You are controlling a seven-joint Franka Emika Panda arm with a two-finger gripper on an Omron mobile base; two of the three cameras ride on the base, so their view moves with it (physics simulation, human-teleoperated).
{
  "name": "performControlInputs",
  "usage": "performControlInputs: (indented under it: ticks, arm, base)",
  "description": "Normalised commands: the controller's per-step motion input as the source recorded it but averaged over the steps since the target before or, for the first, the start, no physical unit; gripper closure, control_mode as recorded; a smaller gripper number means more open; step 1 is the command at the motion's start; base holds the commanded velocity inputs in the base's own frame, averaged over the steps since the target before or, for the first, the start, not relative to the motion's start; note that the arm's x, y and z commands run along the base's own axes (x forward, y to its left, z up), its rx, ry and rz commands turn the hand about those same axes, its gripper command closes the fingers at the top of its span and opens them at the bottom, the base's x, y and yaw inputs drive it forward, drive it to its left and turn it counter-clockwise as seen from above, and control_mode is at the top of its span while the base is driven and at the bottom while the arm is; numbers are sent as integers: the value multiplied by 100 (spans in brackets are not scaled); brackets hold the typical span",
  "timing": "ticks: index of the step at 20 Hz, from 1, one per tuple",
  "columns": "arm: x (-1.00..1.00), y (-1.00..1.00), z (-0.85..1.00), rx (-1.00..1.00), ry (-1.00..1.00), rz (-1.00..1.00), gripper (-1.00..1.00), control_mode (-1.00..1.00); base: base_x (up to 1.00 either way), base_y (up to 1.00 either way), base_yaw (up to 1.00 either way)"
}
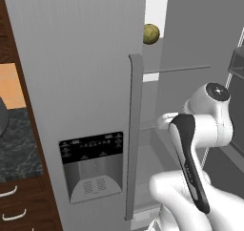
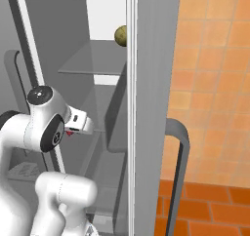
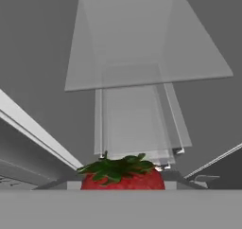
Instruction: Take the strawberry from the fridge and place it on top of the pancake, located on the dining counter.
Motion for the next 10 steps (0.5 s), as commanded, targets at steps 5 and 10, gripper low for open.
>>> performControlInputs:
  ticks: [5,10]
  arm:
    - [-1,1,-2,0,2,0,100,100]
    - [0,0,0,0,0,0,100,100]
  base:
    - [-40,19,0]
    - [-62,68,-22]
